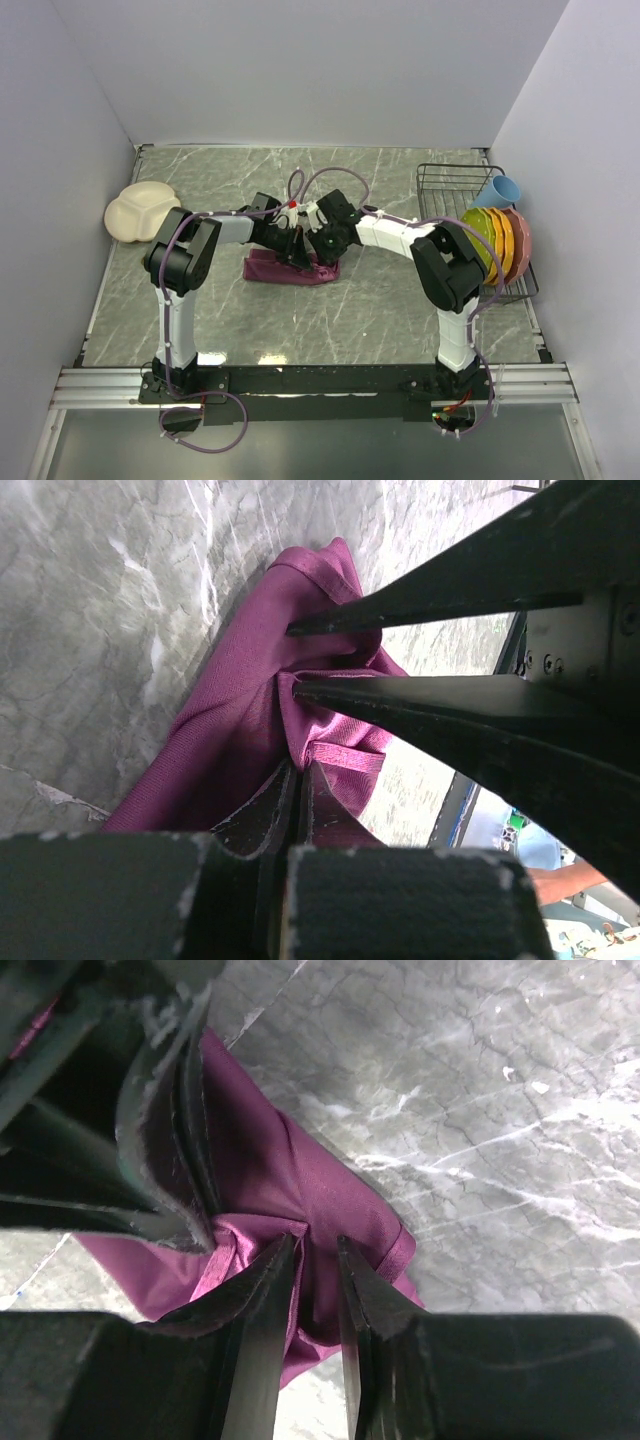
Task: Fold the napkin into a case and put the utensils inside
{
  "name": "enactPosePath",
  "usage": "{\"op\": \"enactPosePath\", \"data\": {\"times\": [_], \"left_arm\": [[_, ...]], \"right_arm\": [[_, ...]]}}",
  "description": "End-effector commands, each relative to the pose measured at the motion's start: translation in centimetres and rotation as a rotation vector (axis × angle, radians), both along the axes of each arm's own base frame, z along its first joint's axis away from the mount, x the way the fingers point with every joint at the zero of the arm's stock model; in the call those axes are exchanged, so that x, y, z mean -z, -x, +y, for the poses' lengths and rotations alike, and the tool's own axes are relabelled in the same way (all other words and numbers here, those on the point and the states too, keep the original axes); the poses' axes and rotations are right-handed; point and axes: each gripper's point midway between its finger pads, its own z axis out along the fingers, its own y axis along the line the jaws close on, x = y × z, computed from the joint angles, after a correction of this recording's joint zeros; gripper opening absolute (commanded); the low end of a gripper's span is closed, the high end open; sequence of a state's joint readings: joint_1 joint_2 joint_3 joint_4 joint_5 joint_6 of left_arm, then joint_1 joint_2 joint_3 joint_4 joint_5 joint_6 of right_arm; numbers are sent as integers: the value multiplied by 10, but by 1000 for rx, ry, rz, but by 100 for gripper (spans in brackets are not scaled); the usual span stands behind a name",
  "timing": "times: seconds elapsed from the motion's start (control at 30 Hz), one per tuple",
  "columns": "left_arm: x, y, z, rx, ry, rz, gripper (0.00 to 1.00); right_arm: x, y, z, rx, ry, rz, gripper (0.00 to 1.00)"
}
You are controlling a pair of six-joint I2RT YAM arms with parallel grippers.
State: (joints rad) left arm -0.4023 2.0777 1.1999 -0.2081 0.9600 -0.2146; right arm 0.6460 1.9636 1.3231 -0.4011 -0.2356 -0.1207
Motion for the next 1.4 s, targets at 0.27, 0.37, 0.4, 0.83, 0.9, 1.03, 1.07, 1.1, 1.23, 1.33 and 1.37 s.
{"op": "enactPosePath", "data": {"times": [0.27,0.37,0.4,0.83,0.9,1.03,1.07,1.1,1.23,1.33,1.37], "left_arm": [[16,-2,9,-14,-60,16,1],[16,-2,9,-15,-59,16,1],[16,-2,9,-18,-60,17,1],[17,-3,11,-26,-63,19,1],[17,-3,11,-25,-62,19,1],[16,-4,12,-27,-59,19,1],[15,-6,12,-31,-56,18,1],[13,-7,12,-35,-52,17,1],[-1,-12,9,-41,-23,-6,1],[-17,-17,5,-39,6,-31,1],[-21,-18,5,-42,16,-36,1]], "right_arm": [[2,-9,4,-5,48,-39,16],[-11,-13,7,0,26,-63,0],[-15,-13,7,8,21,-67,0],[-56,-18,10,57,-72,-91,0],[-59,-18,9,65,-89,-87,0],[-61,-18,10,68,-99,-85,0],[-61,-16,11,62,-101,-78,0],[-60,-15,11,59,-104,-74,0],[-58,-5,14,31,-119,-31,0],[-58,-3,16,13,-126,-20,0],[-58,-2,17,7,-126,-18,0]]}}
